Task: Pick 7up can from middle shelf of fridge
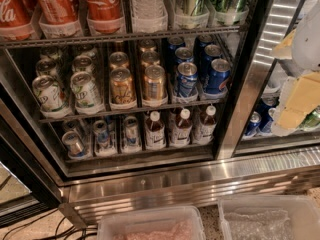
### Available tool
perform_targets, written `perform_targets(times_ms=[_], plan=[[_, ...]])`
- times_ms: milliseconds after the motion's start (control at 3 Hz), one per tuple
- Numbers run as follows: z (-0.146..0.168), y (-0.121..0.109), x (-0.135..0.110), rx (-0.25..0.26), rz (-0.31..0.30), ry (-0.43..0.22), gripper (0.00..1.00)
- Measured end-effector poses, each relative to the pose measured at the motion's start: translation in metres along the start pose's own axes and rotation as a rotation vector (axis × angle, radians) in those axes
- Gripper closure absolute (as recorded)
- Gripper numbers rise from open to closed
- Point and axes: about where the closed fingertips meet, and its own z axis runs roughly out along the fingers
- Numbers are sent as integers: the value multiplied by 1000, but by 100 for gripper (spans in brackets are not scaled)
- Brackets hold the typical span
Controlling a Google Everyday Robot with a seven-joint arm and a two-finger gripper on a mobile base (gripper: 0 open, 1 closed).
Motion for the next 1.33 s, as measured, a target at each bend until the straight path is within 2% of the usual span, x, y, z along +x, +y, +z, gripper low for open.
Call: perform_targets(times_ms=[333,667,1000,1333], plan=[[0,0,0,0,0,0,0],[15,10,-14,-21,31,-58,0],[46,40,-51,-75,110,-179,0],[87,65,-111,-105,160,-328,0]])
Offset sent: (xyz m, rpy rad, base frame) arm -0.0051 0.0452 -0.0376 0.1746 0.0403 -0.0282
